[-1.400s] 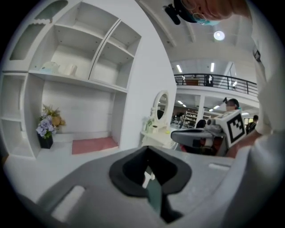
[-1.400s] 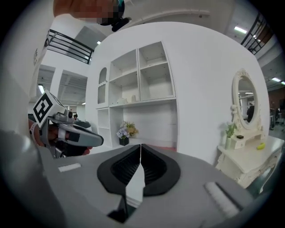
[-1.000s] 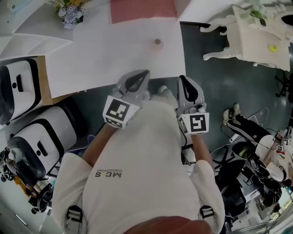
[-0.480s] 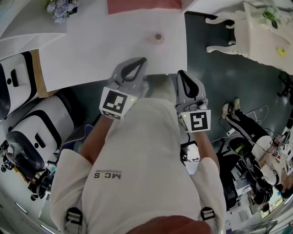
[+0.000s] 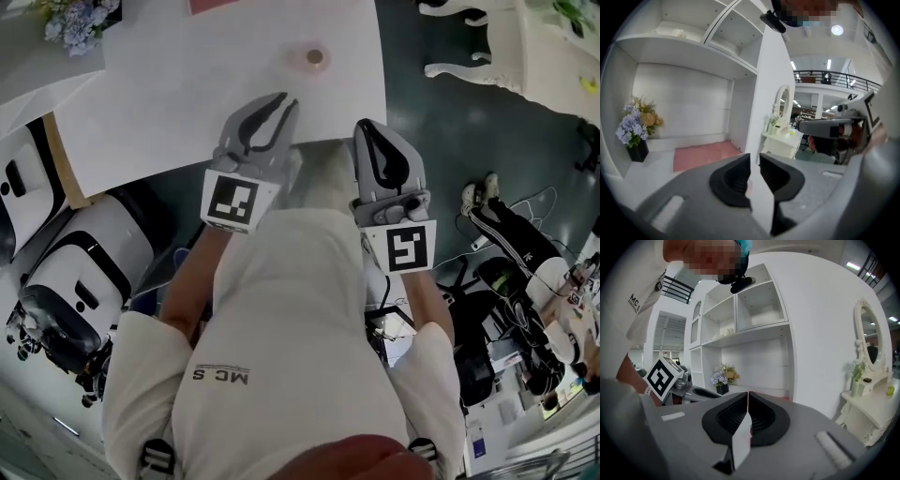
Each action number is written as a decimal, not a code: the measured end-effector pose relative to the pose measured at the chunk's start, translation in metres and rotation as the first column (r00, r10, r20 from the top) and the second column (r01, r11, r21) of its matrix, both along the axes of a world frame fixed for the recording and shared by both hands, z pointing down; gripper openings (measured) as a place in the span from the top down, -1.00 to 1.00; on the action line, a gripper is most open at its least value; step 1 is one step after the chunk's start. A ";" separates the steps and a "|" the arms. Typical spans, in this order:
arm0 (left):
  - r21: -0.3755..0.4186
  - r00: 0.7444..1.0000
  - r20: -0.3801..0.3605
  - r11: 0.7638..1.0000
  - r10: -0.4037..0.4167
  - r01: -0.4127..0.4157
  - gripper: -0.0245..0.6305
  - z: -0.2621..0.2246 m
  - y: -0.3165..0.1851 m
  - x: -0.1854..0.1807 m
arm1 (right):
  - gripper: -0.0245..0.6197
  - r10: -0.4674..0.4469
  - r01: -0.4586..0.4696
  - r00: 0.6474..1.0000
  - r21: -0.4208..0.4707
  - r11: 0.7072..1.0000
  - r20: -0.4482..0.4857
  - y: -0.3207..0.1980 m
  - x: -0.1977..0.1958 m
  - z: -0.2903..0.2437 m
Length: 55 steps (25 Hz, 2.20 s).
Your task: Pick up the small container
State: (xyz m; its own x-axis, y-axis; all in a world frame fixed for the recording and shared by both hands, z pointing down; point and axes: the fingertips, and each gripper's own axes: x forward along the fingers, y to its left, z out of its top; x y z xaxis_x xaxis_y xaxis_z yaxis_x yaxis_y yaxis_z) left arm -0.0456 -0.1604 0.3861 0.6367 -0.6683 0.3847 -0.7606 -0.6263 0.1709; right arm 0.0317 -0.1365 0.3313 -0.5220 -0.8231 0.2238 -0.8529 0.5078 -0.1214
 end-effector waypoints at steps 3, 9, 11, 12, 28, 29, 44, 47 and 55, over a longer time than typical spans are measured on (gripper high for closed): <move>0.044 1.000 0.023 0.999 -0.005 0.004 0.65 0.016 0.004 -0.034 | 0.92 -0.006 0.006 1.000 -0.009 1.000 -0.001 0.006 -0.039 0.017; 0.067 0.997 0.079 0.998 0.005 -0.011 0.53 0.054 0.004 -0.049 | 0.92 -0.024 0.024 1.000 -0.033 0.999 0.001 0.007 -0.063 0.058; 0.073 0.997 0.079 0.997 0.008 -0.014 0.52 0.064 0.002 -0.047 | 0.92 -0.030 0.029 1.000 -0.036 0.999 -0.006 0.006 -0.063 0.068; 0.077 0.997 0.078 0.997 0.006 -0.012 0.51 0.068 0.001 -0.046 | 0.92 -0.029 0.029 1.000 -0.036 0.999 -0.006 0.005 -0.063 0.073; 0.092 0.995 0.090 0.995 -0.032 0.024 0.38 0.131 -0.015 -0.038 | 0.92 -0.020 0.022 1.000 -0.075 0.997 0.021 0.006 -0.062 0.129; 0.090 0.995 0.092 0.996 -0.031 0.023 0.36 0.134 -0.016 -0.038 | 0.92 -0.020 0.021 1.000 -0.076 0.997 0.022 0.008 -0.062 0.130; 0.107 0.995 0.088 0.993 -0.056 0.047 0.31 0.161 -0.049 -0.012 | 0.92 -0.018 0.021 0.999 -0.097 0.995 0.037 -0.006 -0.042 0.148; 0.120 0.993 0.109 0.992 -0.055 0.041 0.31 0.168 -0.049 -0.013 | 0.92 -0.019 0.023 0.999 -0.098 0.995 0.038 -0.007 -0.042 0.150; 0.156 0.992 0.116 0.987 -0.057 0.039 0.52 0.172 -0.055 -0.005 | 0.92 0.005 0.001 0.999 -0.110 0.994 0.053 -0.012 -0.028 0.153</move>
State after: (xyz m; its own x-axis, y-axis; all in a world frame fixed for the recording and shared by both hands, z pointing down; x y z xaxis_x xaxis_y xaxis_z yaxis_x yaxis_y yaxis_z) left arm -0.0506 -0.2149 0.5586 0.5578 -0.7538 0.3474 -0.7997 -0.6002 -0.0184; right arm 0.0036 -0.1489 0.4844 -0.5335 -0.7962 0.2853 -0.8450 0.4869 -0.2214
